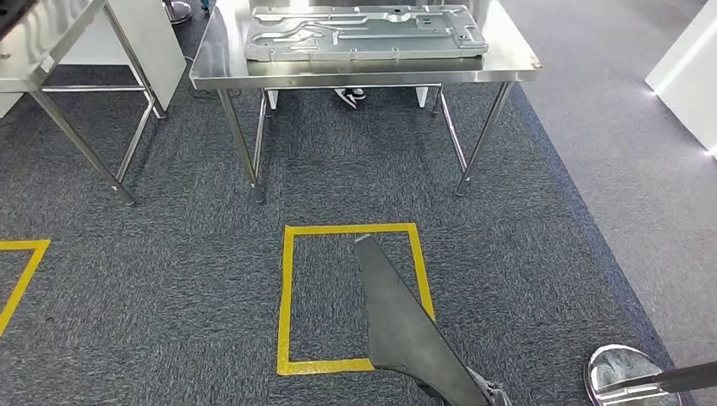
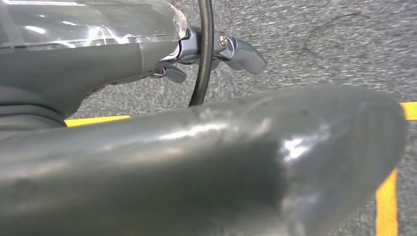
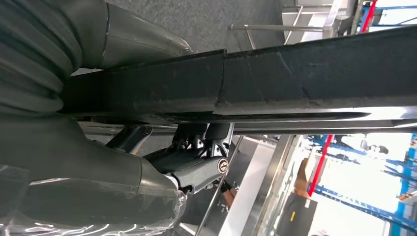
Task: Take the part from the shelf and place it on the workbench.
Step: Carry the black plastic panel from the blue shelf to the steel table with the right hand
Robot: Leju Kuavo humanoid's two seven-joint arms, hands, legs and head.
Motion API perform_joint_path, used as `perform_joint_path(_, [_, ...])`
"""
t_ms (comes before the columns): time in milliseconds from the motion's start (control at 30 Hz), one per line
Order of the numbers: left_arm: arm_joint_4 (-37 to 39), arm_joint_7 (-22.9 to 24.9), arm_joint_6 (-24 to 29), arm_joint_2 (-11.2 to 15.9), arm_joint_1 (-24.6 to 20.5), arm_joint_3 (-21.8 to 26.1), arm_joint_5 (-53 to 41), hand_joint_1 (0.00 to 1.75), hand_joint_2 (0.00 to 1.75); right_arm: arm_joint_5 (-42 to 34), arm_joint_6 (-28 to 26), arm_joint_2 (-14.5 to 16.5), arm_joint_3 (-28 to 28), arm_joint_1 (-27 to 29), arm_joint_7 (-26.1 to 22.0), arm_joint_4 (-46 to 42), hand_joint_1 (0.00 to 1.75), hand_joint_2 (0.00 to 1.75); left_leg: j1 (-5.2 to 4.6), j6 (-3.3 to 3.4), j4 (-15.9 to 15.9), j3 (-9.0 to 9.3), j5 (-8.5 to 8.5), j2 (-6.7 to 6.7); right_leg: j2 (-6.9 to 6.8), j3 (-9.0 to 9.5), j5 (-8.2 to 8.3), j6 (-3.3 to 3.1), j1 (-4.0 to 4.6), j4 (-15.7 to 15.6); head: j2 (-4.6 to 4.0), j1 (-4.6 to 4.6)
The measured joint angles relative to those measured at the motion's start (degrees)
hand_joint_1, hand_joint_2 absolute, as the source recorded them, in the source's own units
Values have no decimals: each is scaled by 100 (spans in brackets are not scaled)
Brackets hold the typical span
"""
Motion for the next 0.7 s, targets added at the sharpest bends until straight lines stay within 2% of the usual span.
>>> perform_joint_path(33, [0, -4, -5, -2, -5, 1, 3, 0, 0, 11, -7, 1, 0, 1, 3, 2, 175, 175, -4, -33, 0, 21, -24, 7, -5, 104, 19, -31, 20, -198, 0, 0])
perform_joint_path(100, [0, -8, -11, -3, -19, 1, 4, 0, 0, 62, -59, 2, 0, 8, 20, 8, 175, 175, -2, -106, -16, 45, -61, 13, 4, 128, -47, -98, 62, -249, 0, 0])
perform_joint_path(167, [0, -4, -14, -1, -30, 3, 3, 0, 0, 280, -268, 2, 0, 20, 76, 12, 175, 175, 9, -176, 19, 86, -112, 13, 18, 199, -69, -169, 38, -303, 0, -1])
perform_joint_path(200, [0, 1, -16, 1, -32, 5, 1, 0, 0, 457, -430, 2, -1, 21, 124, 13, 175, 175, 10, -202, 160, 42, -180, 7, 20, 252, -81, -204, 21, -338, 0, -2])
perform_joint_path(233, [0, 6, -20, 2, -31, 9, -2, 0, 0, 668, -620, 1, -4, 20, 193, 12, 175, 175, 11, -222, 440, -89, -293, -2, 20, 312, -100, -237, 7, -368, 0, -3])
perform_joint_path(300, [0, 19, -31, 7, -19, 19, -8, 0, 0, 1033, -951, -11, -23, 19, 342, 11, 175, 175, 13, -240, 1250, -584, -554, -14, 20, 399, -176, -282, 25, -375, 0, -4])
perform_joint_path(333, [0, 26, -38, 10, -6, 24, -15, 0, 0, 1207, -1102, -19, -44, 21, 424, 9, 175, 175, 13, -244, 1580, -834, -595, -15, 28, 449, -222, -290, 34, -375, 0, -3])
perform_joint_path(367, [0, 33, -45, 15, 10, 27, -28, 0, 0, 1364, -1228, -26, -73, 24, 501, 3, 175, 175, 12, -241, 1726, -1001, -525, -15, 40, 507, -272, -292, 43, -375, 0, -3])
perform_joint_path(400, [0, 36, -55, 19, 25, 28, -44, 0, 0, 1526, -1348, -29, -114, 22, 583, -12, 175, 175, 11, -229, 1649, -1063, -327, -15, 56, 579, -326, -289, 50, -374, 0, -3])
perform_joint_path(433, [0, 39, -69, 25, 37, 30, -62, 0, 0, 1688, -1451, -29, -175, 19, 678, -41, 175, 175, 5, -203, 1355, -1025, -18, -16, 71, 664, -390, -281, 57, -374, 0, -2])
perform_joint_path(467, [0, 40, -88, 35, 47, 32, -84, 0, 0, 1847, -1522, -29, -250, 10, 786, -77, 175, 175, -7, -158, 1021, -939, 248, -19, 82, 742, -455, -270, 58, -377, 0, -1])
perform_joint_path(500, [0, 43, -109, 48, 54, 33, -103, 0, 0, 2033, -1571, -29, -346, -9, 919, -114, 175, 175, -29, -114, 719, -847, 443, -20, 93, 800, -517, -245, 67, -373, 0, -1])
perform_joint_path(533, [0, 46, -127, 59, 56, 35, -130, 0, 0, 2242, -1596, -28, -458, -32, 1069, -145, 175, 175, -53, -68, 484, -760, 508, -20, 98, 828, -565, -212, 67, -372, 0, -1])
perform_joint_path(633, [0, 67, -174, 84, 43, 36, -210, 0, 0, 2855, -1544, 9, -871, -100, 1493, -193, 175, 175, -92, 27, 228, -612, 371, -39, 96, 866, -557, -90, 46, -368, 0, -2])
perform_joint_path(700, [0, 76, -213, 103, 50, 36, -261, 0, 0, 3125, -1436, 40, -1203, -170, 1669, -204, 175, 175, -59, 83, 94, -466, 350, -58, 78, 788, -488, -28, 33, -112, 0, -1])
